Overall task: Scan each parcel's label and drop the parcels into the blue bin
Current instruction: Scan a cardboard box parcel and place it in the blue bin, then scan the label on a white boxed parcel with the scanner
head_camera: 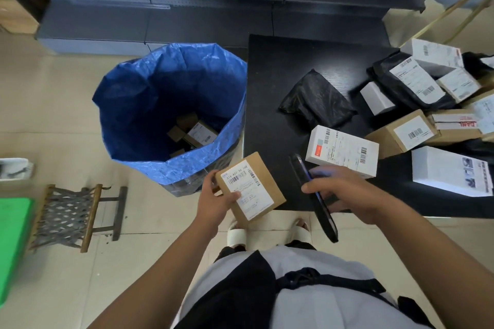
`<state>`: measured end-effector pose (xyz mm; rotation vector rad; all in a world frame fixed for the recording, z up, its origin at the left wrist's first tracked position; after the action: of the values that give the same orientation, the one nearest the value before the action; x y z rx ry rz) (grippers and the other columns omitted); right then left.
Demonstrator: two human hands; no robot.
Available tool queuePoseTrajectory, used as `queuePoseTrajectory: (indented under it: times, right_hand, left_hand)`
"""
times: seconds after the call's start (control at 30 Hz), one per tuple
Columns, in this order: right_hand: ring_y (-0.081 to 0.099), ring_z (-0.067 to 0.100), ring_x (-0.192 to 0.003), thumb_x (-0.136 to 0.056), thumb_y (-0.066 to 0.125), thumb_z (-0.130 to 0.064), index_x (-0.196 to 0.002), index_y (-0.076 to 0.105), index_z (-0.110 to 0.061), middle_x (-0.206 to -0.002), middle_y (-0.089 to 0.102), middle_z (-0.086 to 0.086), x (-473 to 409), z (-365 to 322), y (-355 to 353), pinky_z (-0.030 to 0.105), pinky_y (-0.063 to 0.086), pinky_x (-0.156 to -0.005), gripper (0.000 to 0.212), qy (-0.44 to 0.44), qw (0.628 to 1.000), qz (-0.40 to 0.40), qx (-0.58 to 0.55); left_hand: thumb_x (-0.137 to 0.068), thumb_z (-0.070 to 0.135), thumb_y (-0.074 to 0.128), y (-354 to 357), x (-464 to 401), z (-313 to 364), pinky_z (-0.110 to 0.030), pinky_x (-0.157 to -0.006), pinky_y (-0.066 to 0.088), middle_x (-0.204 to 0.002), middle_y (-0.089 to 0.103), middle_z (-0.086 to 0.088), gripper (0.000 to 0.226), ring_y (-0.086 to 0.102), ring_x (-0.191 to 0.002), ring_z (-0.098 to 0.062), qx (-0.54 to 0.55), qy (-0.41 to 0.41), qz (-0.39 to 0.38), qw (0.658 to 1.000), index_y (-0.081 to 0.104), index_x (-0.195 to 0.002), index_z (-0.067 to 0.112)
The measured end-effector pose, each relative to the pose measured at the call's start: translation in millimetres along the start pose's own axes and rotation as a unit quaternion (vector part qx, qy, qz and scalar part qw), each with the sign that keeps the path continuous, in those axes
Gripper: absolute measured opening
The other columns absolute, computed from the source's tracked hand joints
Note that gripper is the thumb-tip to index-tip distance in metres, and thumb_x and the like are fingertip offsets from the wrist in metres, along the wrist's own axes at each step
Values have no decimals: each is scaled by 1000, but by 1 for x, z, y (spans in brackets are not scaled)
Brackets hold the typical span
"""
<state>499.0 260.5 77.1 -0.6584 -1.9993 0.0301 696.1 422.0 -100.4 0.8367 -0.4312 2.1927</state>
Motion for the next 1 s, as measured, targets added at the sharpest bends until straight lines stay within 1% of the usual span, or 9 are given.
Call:
queuePoseTrajectory:
  times: [0.17,0.3,0.43,0.53,0.63,0.73,0.83,0.9,1.0]
  right_hand:
    - [66,30,-108,-92,71,-17,-121,67,-16,-118,68,9,4,3,10,50,54,-100,29,-27,996,2,-79]
    - [66,32,-107,-92,71,-13,-105,68,-19,-117,68,13,7,4,14,55,54,-101,14,-48,986,31,-159]
    - [65,36,-105,-87,76,-15,-104,69,-18,-118,66,16,9,1,14,62,51,-104,18,-70,975,44,-206]
    - [68,38,-105,-62,84,-34,-108,73,-13,-119,68,19,12,5,7,63,53,-101,51,-81,971,43,-223]
    - [67,39,-112,-54,85,-42,-115,73,-15,-128,65,17,16,16,-3,61,55,-99,68,-91,968,49,-229]
    - [66,40,-113,-47,86,-47,-122,71,-18,-131,64,14,21,31,-17,61,54,-100,81,-88,965,63,-240]
    - [69,38,-107,-60,81,-35,-118,73,-16,-122,70,16,26,46,-33,62,55,-99,61,-87,962,71,-248]
    - [70,37,-108,-72,81,-27,-119,72,-16,-121,71,14,25,59,-47,62,55,-99,50,-87,960,78,-255]
    - [73,34,-104,-90,71,-15,-117,75,-17,-115,77,10,22,80,-73,60,57,-96,27,-94,954,90,-271]
  left_hand:
    - [-91,3,70,-34,4,16,-41,-72,60,-124,66,-7,57,67,-111,-29,133,-36,44,989,45,-135,30]
    - [-95,6,67,-64,-3,58,-35,-61,62,-114,67,-8,51,71,-94,-25,200,-33,89,975,44,-136,26]
    - [-93,12,70,-90,-36,117,-47,-75,62,-129,64,-14,67,70,-103,-33,219,20,88,972,33,-149,19]
    - [-91,29,73,-90,-52,149,-56,-98,49,-144,44,-2,88,56,-115,-38,259,-25,100,960,15,-158,30]
    - [-91,37,70,-74,-57,152,-52,-100,46,-143,43,-5,75,43,-132,-36,223,-63,84,969,31,-153,24]
    - [-97,25,61,-40,-42,140,-42,-89,50,-111,58,-6,43,59,-101,-23,133,-29,54,989,49,-137,15]
    - [-98,15,57,7,-16,120,-30,-69,51,-97,63,-10,8,63,-75,-17,64,-31,26,997,63,-103,13]
    - [-98,5,54,42,-4,104,-22,-51,49,-85,60,-12,12,62,-57,-11,68,-43,-21,997,61,-98,14]
    - [-96,1,56,95,13,87,-23,-57,47,-87,63,-8,17,61,-66,-14,-41,-21,-68,997,63,-99,16]
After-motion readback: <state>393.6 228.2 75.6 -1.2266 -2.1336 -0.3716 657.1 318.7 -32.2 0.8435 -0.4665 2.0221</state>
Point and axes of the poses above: each hand's wrist, its own x-axis away from the middle knuckle, its own y-axis out of the palm, z = x × y, the point moved 3 cm from there along -x, towards the middle knuckle
